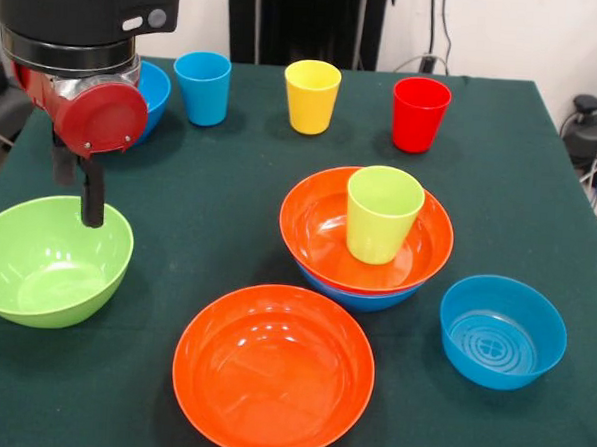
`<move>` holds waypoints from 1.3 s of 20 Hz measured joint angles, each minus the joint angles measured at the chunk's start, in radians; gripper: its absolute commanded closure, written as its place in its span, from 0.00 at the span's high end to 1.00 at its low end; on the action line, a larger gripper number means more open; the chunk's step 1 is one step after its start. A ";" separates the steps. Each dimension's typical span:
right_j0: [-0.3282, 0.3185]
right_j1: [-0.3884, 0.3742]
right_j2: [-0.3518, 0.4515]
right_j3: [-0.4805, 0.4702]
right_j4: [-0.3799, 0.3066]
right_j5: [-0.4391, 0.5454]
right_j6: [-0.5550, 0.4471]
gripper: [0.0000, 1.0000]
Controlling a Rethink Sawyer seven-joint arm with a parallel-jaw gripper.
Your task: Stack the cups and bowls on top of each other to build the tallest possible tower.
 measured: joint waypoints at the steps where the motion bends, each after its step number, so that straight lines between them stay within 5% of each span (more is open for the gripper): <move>1: 0.001 0.002 -0.002 -0.006 -0.003 0.010 0.000 1.00; 11: 0.013 0.065 -0.011 -0.158 -0.057 0.222 0.000 1.00; 17: 0.055 0.227 -0.013 -0.448 -0.119 0.476 0.000 1.00; 26: 0.106 0.388 -0.012 -0.686 -0.170 0.616 0.000 1.00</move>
